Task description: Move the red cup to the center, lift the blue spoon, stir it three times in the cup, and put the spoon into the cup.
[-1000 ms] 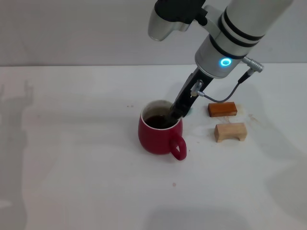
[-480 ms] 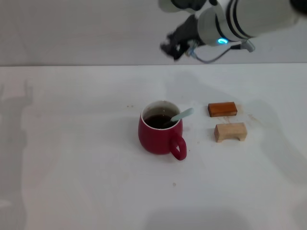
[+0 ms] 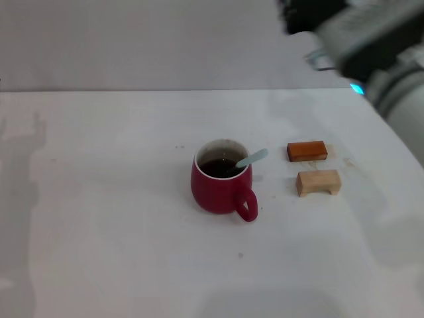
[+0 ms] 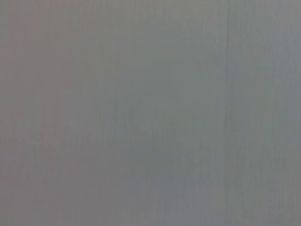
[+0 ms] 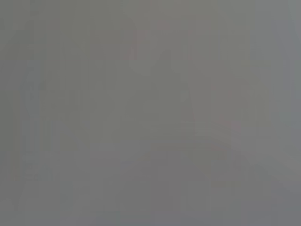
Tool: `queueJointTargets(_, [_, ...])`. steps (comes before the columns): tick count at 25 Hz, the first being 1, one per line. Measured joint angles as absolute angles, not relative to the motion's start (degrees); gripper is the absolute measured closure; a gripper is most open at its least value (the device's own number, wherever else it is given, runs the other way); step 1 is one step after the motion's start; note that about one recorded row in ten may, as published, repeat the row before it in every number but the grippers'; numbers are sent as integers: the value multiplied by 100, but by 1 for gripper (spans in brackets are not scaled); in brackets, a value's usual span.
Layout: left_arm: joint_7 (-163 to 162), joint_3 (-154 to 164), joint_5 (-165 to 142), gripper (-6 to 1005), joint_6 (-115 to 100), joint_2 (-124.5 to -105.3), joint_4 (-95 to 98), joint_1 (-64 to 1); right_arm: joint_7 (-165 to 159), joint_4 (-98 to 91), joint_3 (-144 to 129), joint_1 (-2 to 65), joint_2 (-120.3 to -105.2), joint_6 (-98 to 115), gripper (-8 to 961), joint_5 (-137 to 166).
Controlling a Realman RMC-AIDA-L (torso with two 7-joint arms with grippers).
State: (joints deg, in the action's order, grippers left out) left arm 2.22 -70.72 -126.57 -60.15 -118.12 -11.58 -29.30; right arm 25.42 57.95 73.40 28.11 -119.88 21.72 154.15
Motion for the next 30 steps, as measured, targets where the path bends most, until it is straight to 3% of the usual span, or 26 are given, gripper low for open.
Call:
queueJointTargets(4, [226, -6995, -12656, 338, -6009, -11812, -1177, -2934, 2984, 5031, 6873, 2387, -11984, 4647, 669, 13119])
queueJointTargets(11, [234, -6832, -12657, 338, -5993, -11820, -1138, -2962, 3162, 3930, 5967, 2285, -11967, 6636, 656, 10551])
queueJointTargets(30, [237, -6688, -12657, 338, -6319, -11806, -1170, -2703, 2151, 3233, 5113, 1506, -11867, 6878, 623, 10660])
